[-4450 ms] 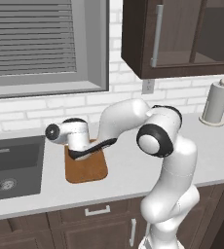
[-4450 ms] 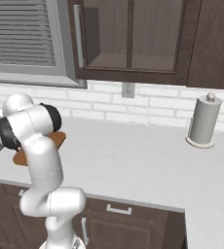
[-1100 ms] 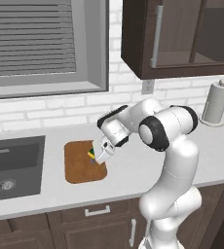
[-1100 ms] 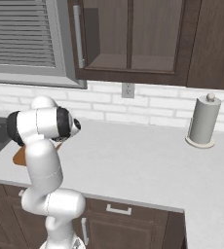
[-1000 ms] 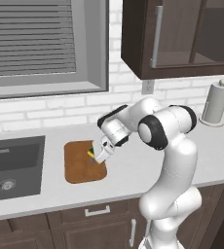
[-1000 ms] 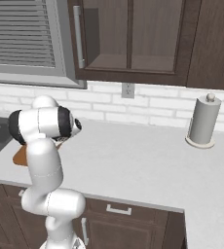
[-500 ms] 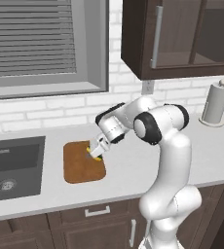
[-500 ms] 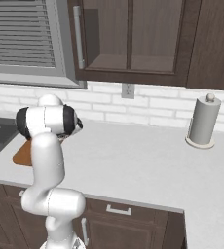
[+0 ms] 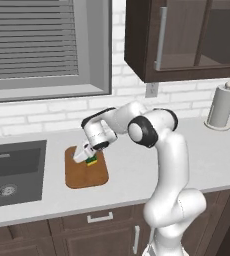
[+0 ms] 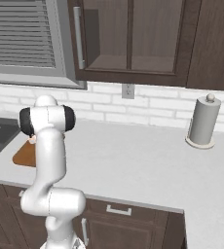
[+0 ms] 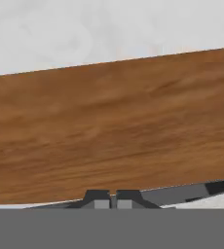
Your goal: Pick up the sponge from the counter and clean the cutting board by briefly scrubbing or pressing down on the cutting board. Once finished, release the sponge.
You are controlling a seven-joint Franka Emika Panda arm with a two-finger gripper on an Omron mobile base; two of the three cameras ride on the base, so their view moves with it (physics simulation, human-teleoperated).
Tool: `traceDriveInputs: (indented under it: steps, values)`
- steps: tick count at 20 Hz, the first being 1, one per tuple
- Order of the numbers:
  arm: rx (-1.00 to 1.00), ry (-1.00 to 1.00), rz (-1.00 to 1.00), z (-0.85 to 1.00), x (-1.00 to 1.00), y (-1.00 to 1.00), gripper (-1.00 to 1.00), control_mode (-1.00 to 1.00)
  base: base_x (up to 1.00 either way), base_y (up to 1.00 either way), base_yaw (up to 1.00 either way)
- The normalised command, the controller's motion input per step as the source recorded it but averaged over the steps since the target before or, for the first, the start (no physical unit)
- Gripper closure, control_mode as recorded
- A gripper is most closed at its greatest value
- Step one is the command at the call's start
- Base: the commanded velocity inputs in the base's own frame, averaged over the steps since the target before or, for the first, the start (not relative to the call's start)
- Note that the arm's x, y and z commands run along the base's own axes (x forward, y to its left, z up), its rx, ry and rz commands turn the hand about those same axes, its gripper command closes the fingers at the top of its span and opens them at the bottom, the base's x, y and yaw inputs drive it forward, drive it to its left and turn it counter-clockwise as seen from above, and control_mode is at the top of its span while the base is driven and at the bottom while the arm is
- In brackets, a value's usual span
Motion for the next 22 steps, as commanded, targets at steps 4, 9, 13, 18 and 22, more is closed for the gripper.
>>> traceDriveInputs:
  steps: [4,9,13,18,22]
  values:
    - [0.18,-0.01,-0.04,0.01,-0.30,0.37,1.00,-1.00,0.00,0.00,0.00]
    - [0.07,0.02,-0.06,1.00,-0.58,-0.01,1.00,-1.00,0.00,0.00,0.00]
    - [-0.08,0.20,0.00,1.00,-0.48,-0.16,1.00,-1.00,0.00,0.00,0.00]
    - [-0.27,-0.23,0.20,0.97,-0.75,-0.50,1.00,-1.00,0.00,0.00,0.00]
    - [-0.17,-0.37,0.25,0.83,-0.87,-0.93,1.00,-1.00,0.00,0.00,0.00]
